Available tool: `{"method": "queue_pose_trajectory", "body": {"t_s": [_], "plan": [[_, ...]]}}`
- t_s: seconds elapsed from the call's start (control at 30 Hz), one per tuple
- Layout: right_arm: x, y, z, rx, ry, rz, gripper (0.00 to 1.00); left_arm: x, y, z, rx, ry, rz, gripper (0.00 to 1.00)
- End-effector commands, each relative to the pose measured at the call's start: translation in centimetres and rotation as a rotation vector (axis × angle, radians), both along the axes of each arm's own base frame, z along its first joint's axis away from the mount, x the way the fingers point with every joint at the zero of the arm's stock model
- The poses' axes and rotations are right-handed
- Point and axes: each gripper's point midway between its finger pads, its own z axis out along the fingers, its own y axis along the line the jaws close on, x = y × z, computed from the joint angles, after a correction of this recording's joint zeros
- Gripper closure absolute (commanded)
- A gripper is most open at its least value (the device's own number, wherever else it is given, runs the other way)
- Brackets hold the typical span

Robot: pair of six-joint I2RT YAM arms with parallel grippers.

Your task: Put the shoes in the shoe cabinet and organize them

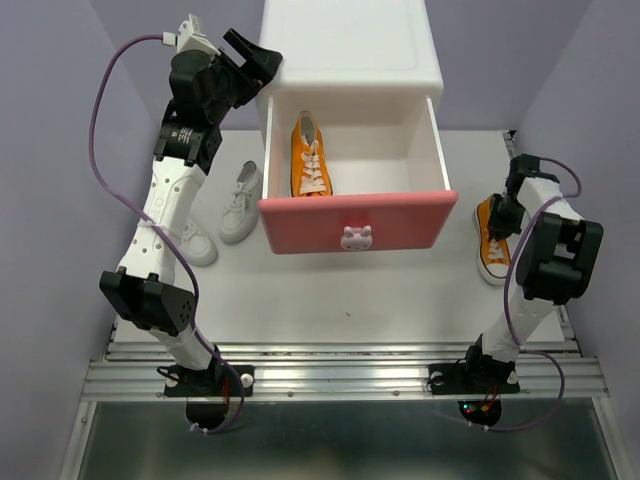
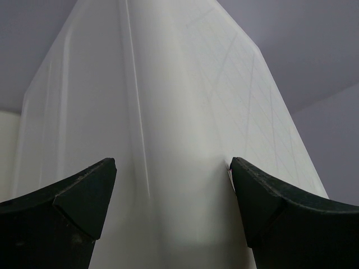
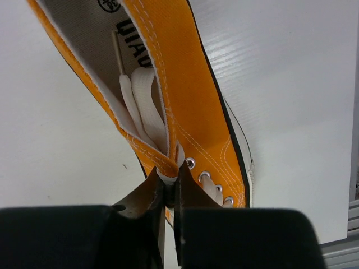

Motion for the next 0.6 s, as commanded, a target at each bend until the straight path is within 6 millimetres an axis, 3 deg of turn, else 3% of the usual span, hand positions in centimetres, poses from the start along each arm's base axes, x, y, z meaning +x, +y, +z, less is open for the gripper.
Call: {"method": "queue_pose_trajectory", "body": {"t_s": [0.0,0.1,0.13,0.23,0.27,0.37,0.4,0.47,0.5,0.57], "plan": [[2.3,-0.8,1.9,-0.031,-0.114,-0.037,0.99,-1.2,2.9,-16.4,0.295,0.491,0.031,0.11],[4.3,-1.4,7.6,-0.073,-0.284,-0.068,0.99,-1.3,2.9,-16.6,0.294,0.496,0.031,0.11],[5.6,-1.4,10.4,-0.07,-0.372,-0.088,0.99,-1.3,2.9,-16.6,0.29,0.497,0.031,0.11],[7.1,-1.2,17.4,-0.073,-0.576,-0.108,0.99,-1.7,2.9,-17.0,0.299,0.51,0.021,0.11],[8.0,-1.1,21.0,-0.068,-0.674,-0.127,0.99,-1.9,3.0,-17.0,0.305,0.513,0.021,0.11],[9.0,-0.1,28.6,-0.013,-0.883,-0.153,0.99,-2.1,3.0,-17.0,0.309,0.515,0.021,0.11],[9.3,0.1,32.9,-0.007,-0.995,-0.152,0.99,-2.1,3.1,-17.0,0.309,0.515,0.02,0.11],[9.8,1.9,38.6,0.078,-1.162,-0.111,0.99,-2.1,2.9,-17.0,0.308,0.514,0.01,0.11],[9.5,2.5,43.0,0.098,-1.272,-0.092,0.99,-1.9,2.8,-17.1,0.311,0.516,0.007,0.11],[9.6,4.7,47.9,0.228,-1.415,-0.039,0.99,-1.9,2.8,-17.1,0.311,0.519,0.005,0.11]]}}
